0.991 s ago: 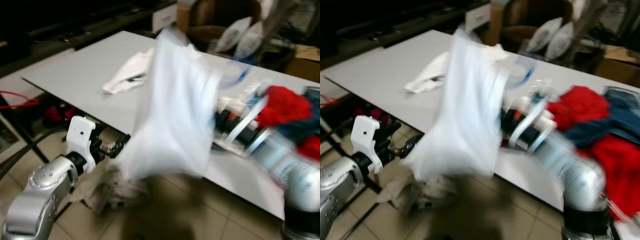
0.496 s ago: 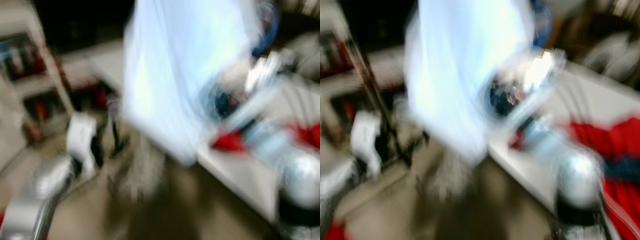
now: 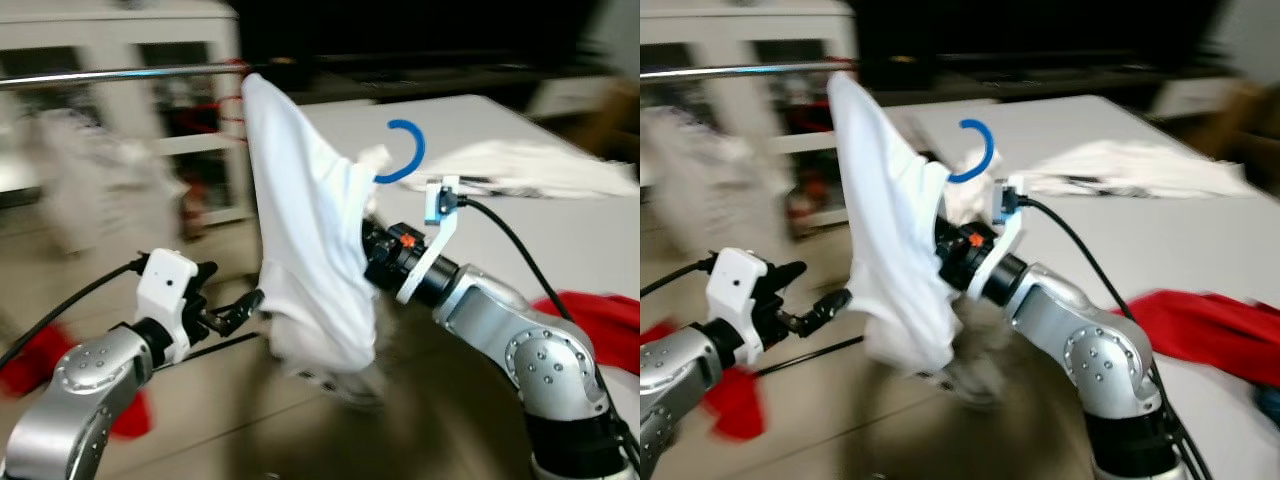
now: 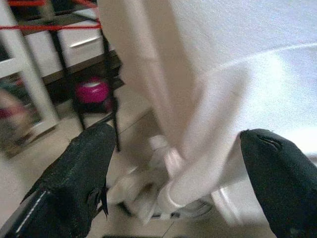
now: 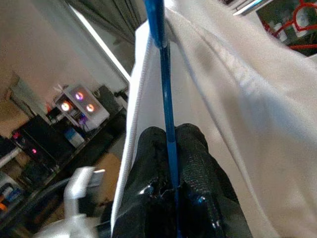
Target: Hang hanger
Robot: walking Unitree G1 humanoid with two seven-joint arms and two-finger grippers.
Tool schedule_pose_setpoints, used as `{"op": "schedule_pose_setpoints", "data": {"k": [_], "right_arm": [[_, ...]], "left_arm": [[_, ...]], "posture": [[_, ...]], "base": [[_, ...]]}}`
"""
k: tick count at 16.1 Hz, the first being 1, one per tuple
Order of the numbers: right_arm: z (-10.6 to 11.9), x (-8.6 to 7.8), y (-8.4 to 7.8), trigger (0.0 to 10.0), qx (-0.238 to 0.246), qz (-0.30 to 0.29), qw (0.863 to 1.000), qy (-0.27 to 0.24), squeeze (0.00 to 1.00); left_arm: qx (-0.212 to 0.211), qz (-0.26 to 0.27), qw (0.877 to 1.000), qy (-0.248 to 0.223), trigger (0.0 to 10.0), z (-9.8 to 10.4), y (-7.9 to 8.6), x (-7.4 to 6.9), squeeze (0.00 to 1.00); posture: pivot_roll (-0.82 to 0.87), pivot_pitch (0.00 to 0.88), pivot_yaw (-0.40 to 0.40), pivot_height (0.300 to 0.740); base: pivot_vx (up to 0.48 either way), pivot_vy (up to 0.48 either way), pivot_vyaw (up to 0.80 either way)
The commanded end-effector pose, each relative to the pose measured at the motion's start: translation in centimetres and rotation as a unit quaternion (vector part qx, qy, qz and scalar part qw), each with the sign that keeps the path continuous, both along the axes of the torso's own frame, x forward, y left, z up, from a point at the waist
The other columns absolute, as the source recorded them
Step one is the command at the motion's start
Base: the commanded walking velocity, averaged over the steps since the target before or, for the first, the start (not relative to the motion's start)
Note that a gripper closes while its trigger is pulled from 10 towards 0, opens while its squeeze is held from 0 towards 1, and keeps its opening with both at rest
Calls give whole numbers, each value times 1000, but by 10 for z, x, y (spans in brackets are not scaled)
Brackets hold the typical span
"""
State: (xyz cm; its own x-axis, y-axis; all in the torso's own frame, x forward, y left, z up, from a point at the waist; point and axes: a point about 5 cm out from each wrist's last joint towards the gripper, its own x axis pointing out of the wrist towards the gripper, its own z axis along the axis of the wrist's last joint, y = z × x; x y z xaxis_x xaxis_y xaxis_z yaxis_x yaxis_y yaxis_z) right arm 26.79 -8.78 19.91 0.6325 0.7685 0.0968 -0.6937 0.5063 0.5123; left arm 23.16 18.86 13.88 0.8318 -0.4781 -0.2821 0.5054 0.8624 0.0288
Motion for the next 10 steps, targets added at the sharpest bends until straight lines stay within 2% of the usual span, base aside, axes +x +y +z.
{"op": "schedule_pose_setpoints", "data": {"k": [1,5,6,7,8,10], "right_arm": [[0,6,-3,10000,-19,-25,999,-13,0],[-16,17,-10,10000,-72,-83,994,-23,0],[-23,20,-13,10000,-107,-98,989,-32,0],[-26,21,-13,10000,-119,-104,987,-34,0],[-35,24,-16,10000,-143,-128,981,-34,0],[-45,29,-23,10000,-151,-172,973,-14,0]], "left_arm": [[2,-10,1000,3,10000,0,-5,-2,886],[8,16,1000,-2,10000,0,-2,-5,886],[9,34,999,-9,10000,2,2,-5,882],[9,42,999,-13,10000,3,3,-5,882],[8,75,997,-27,10000,8,10,-3,882],[9,98,995,-36,10000,9,12,-4,882]], "posture": [[27,0,-42,740],[39,1,-68,740],[40,12,-74,740],[40,27,-79,740],[36,44,-83,740],[48,60,-93,740]], "base": [[0,0,775],[0,0,777],[0,0,775],[0,0,781],[0,0,794],[0,0,725]]}}
